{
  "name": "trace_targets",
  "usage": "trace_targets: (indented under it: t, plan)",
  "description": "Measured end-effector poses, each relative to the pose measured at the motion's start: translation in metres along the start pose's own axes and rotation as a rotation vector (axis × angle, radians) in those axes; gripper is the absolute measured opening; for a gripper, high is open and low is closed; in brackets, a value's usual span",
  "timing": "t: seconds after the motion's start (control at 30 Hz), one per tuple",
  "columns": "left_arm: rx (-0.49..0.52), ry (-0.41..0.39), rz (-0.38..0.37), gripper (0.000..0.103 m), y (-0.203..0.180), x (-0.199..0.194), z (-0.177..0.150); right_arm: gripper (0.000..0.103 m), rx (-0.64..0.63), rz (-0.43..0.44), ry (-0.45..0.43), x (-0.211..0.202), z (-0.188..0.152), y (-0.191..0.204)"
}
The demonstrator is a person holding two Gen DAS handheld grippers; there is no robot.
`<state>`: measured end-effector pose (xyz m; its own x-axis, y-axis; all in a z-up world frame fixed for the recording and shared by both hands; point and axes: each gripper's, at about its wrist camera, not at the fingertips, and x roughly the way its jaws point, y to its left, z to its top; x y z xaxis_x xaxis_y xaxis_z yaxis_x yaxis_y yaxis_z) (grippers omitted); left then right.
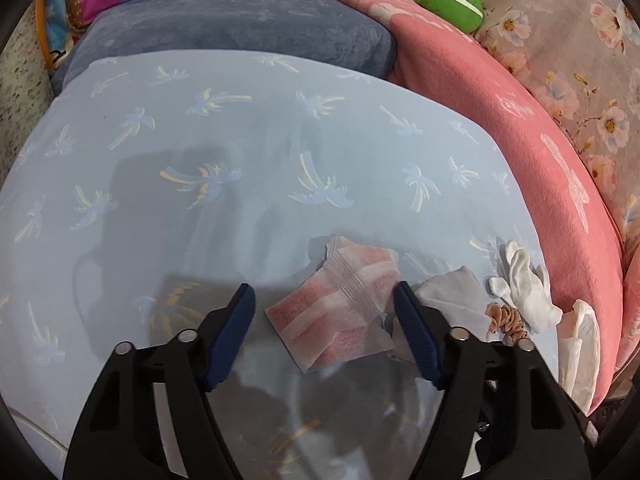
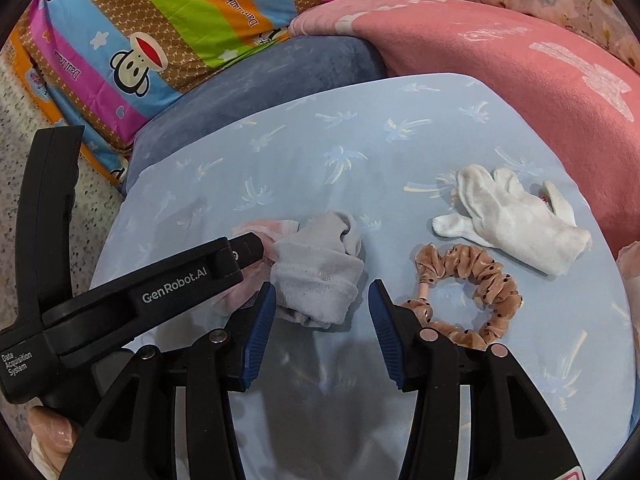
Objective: Organize soft objects
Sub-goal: 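Grasp the grey sock with the right gripper while the left grasps the pink-white sock, then carry both socks over the white bin and open both grippers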
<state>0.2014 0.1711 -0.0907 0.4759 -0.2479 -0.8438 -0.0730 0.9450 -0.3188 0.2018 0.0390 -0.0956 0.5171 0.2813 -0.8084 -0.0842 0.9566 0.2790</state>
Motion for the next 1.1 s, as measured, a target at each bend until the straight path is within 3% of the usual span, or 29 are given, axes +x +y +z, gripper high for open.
trace_targets:
  t: [0.03,0.1,0.2,0.27,0.37,0.73,1.1]
  plan:
    - [-0.007,0.007,-0.009,0.058,0.001,0.001,0.000,0.042,0.001,0.005,0.005,0.001,-0.001,-0.001]
    - [-0.018,0.011,-0.019,0.054,0.003,0.001,-0.001,0.028,-0.003,0.013,0.017,0.003,-0.003,-0.001]
    - [-0.020,0.018,-0.035,0.037,0.002,0.000,-0.002,0.017,-0.014,0.014,0.017,0.002,-0.004,0.000]
    - [-0.025,0.025,-0.052,0.026,0.001,-0.002,-0.003,0.014,-0.016,0.015,0.013,-0.002,-0.006,-0.001]
    - [-0.019,0.017,-0.060,0.019,-0.004,-0.009,-0.005,0.013,-0.012,0.018,-0.005,-0.013,-0.009,-0.003]
    - [0.058,-0.053,-0.099,0.018,-0.052,-0.048,-0.013,0.013,0.035,0.012,-0.126,-0.081,-0.011,-0.026]
    - [0.205,-0.112,-0.156,0.018,-0.129,-0.082,-0.029,0.013,0.104,-0.035,-0.266,-0.167,-0.017,-0.074]
